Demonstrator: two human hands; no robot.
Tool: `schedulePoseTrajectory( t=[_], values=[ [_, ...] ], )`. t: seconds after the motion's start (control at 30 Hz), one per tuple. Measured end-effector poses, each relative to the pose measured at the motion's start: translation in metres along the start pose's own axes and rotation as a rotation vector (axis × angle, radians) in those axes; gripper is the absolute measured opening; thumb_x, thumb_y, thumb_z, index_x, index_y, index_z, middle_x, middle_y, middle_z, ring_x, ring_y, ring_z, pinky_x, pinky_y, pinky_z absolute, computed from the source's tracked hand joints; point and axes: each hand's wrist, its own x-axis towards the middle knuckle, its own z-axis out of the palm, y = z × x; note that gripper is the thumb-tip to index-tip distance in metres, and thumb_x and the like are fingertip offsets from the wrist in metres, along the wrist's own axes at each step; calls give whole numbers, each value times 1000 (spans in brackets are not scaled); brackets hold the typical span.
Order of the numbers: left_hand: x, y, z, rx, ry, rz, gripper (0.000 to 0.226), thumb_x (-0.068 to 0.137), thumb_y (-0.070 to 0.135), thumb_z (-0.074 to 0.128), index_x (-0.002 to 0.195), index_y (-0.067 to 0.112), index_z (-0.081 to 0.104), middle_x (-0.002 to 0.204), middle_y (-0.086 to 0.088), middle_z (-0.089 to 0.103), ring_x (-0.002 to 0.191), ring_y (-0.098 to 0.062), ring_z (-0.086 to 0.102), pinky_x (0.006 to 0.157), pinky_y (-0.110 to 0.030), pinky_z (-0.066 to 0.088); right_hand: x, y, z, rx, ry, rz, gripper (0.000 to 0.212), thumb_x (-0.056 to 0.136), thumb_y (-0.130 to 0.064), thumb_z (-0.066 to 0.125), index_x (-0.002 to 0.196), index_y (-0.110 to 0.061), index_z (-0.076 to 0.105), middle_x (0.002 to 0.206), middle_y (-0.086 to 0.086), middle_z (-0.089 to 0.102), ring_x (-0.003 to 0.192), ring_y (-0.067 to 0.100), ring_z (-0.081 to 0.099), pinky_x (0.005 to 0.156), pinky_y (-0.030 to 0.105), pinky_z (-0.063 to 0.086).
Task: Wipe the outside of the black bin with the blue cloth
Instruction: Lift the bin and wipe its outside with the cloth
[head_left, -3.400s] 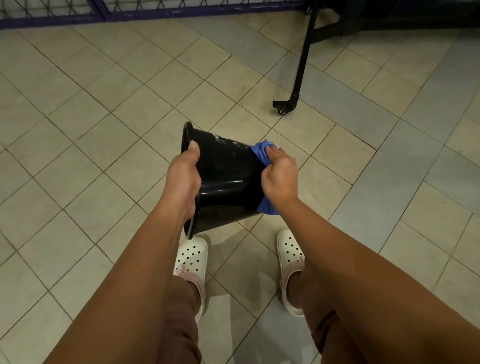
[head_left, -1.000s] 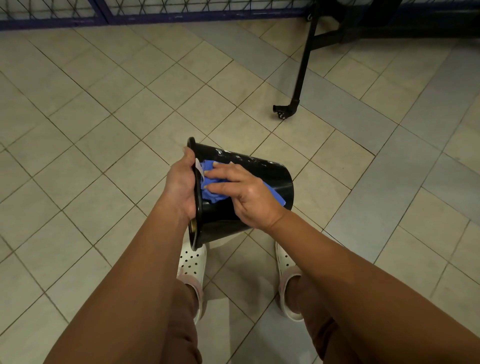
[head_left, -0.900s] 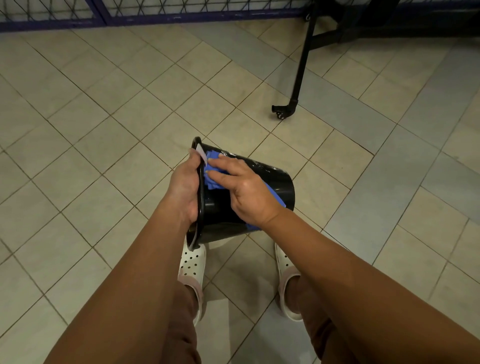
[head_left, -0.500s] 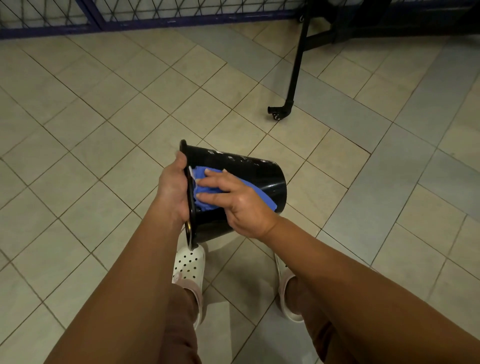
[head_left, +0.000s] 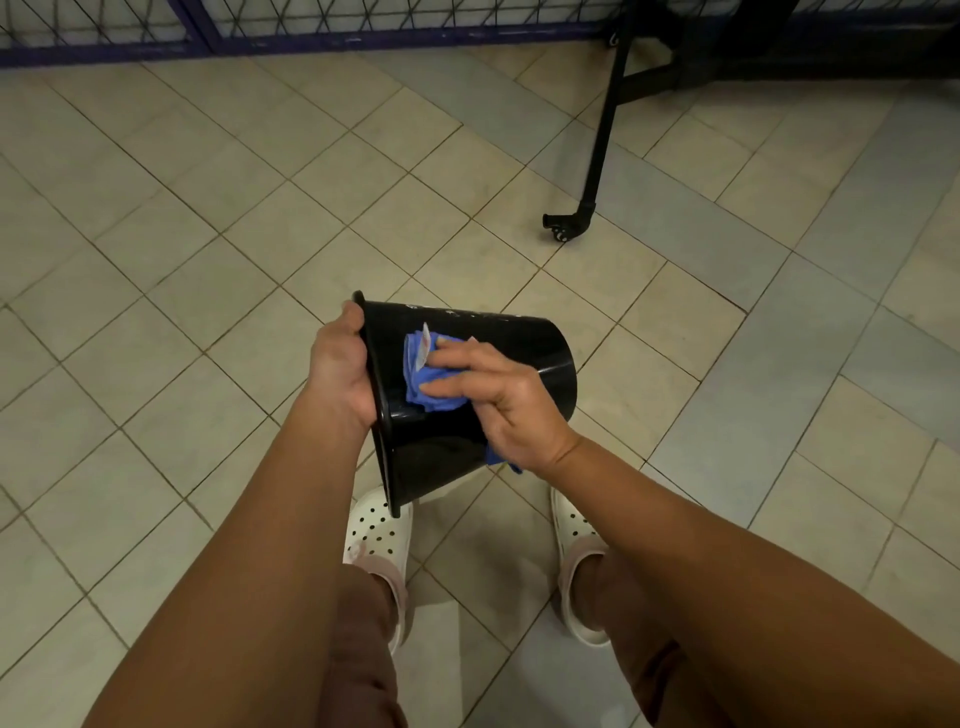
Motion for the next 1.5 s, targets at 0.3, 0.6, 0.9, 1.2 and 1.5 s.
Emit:
schedulePoseTrajectory(
  t=[0.3, 0.6, 0.9, 1.2, 1.5],
  values=[
    [1, -1, -6, -51, -88, -21, 68, 103, 56, 27, 102, 1, 66, 84, -21, 76, 70, -32, 75, 54, -38, 60, 2, -4, 20, -300, -40, -220, 39, 82, 11, 55, 115, -6, 65, 127, 16, 58, 128, 36, 45, 108, 54, 33],
    [-1, -14, 4, -65, -246, 72, 76, 97, 66, 30, 118, 3, 67, 119, -22, 70, 109, -33, 69, 94, -43, 53, 19, -11, 23, -357, 77, 6, 49, 79, 8, 48, 126, -4, 57, 137, 18, 49, 134, 39, 35, 111, 57, 22],
    [-12, -13, 9, -54, -413, 114, 80, 93, 72, 29, 104, 9, 77, 115, -17, 72, 109, -30, 69, 92, -42, 57, 21, -11, 9, -428, 57, -69, 48, 83, 2, 43, 130, -2, 51, 142, 21, 42, 138, 37, 28, 115, 53, 17],
    [-9, -7, 6, -26, -332, 84, 96, 91, 77, 20, 89, 1, 79, 98, -20, 75, 92, -30, 75, 69, -36, 62, 11, -4, 18, -378, -12, -208, 44, 83, 8, 53, 127, 5, 53, 137, 23, 47, 134, 37, 37, 113, 50, 27],
    [-7, -12, 9, -91, -303, 178, 83, 96, 71, 23, 119, 6, 69, 119, -16, 71, 113, -26, 68, 94, -35, 57, 37, -15, 17, -365, 53, -65, 45, 87, -1, 38, 130, 3, 50, 140, 21, 45, 136, 37, 33, 113, 51, 24]
  ],
)
